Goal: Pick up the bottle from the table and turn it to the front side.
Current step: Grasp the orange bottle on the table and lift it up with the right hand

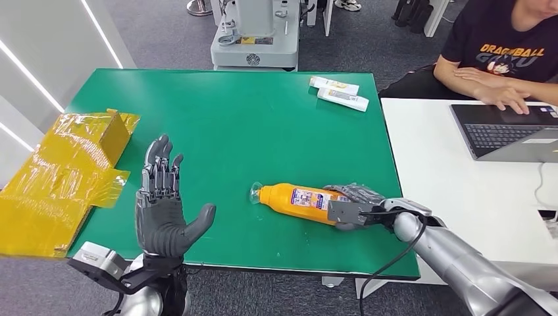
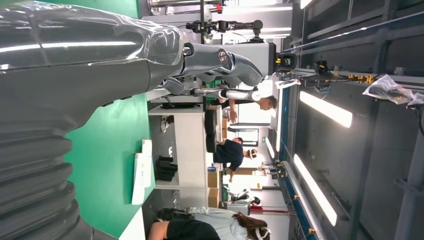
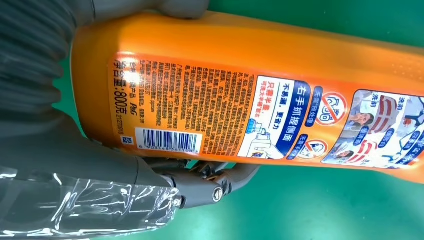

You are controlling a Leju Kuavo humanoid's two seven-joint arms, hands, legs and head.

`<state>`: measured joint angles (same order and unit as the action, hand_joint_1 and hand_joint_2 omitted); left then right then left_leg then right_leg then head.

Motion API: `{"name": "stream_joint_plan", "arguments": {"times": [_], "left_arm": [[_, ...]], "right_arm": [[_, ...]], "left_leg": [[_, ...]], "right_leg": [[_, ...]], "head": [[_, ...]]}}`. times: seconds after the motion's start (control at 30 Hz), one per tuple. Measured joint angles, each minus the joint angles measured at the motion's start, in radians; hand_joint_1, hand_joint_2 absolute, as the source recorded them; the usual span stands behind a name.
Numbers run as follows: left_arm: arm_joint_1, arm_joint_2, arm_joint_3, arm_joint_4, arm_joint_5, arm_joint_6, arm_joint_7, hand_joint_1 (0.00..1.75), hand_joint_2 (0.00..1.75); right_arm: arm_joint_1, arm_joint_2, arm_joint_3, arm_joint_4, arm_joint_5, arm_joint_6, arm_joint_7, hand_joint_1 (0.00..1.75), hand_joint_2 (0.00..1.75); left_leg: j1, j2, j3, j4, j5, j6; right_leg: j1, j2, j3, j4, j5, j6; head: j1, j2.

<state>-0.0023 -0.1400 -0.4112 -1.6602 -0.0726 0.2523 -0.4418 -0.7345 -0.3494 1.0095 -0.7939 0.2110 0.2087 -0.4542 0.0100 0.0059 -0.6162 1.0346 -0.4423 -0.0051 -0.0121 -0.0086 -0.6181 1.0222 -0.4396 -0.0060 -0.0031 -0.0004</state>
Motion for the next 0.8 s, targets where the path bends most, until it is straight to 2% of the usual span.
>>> {"name": "stream_joint_plan", "arguments": {"times": [0.27, 0.4, 0.47, 0.8], "left_arm": [[0.0, 0.0, 0.0, 0.0, -0.008, 0.012, 0.0, 0.0, 1.75], [-0.014, 0.005, 0.0, 0.006, -0.045, 0.006, 0.007, 0.0, 1.75], [-0.029, 0.008, 0.0, 0.013, -0.054, 0.002, 0.013, 0.0, 1.75], [-0.108, 0.031, 0.008, 0.053, -0.071, 0.001, 0.055, 0.0, 1.75]], "right_arm": [[0.056, -0.01, -0.098, -0.098, 0.011, -0.172, -0.024, 1.75, 1.75], [0.13, -0.012, -0.188, -0.208, 0.011, -0.376, -0.07, 1.75, 1.75], [0.163, -0.013, -0.229, -0.271, 0.014, -0.441, -0.065, 1.75, 1.75], [0.242, -0.002, -0.322, -0.446, 0.044, -0.544, -0.075, 1.75, 1.75]], "left_leg": [[0.0, 0.0, 0.0, 0.0, 0.0, 0.0], [0.0, -0.002, -0.001, 0.0, 0.0, 0.0], [0.0, -0.002, -0.001, 0.0, 0.0, 0.0], [0.0, -0.002, -0.001, 0.0, 0.0, 0.0]], "right_leg": [[0.0, 0.0, 0.0, 0.0, 0.0, 0.0], [0.0, -0.003, 0.0, 0.0, 0.0, 0.0], [0.0, -0.002, -0.001, 0.0, 0.0, 0.0], [0.0, -0.002, 0.0, 0.0, 0.0, 0.0]], "head": [[0.0, 0.0], [0.0, 0.0], [0.0, 0.0], [0.0, 0.0]]}}
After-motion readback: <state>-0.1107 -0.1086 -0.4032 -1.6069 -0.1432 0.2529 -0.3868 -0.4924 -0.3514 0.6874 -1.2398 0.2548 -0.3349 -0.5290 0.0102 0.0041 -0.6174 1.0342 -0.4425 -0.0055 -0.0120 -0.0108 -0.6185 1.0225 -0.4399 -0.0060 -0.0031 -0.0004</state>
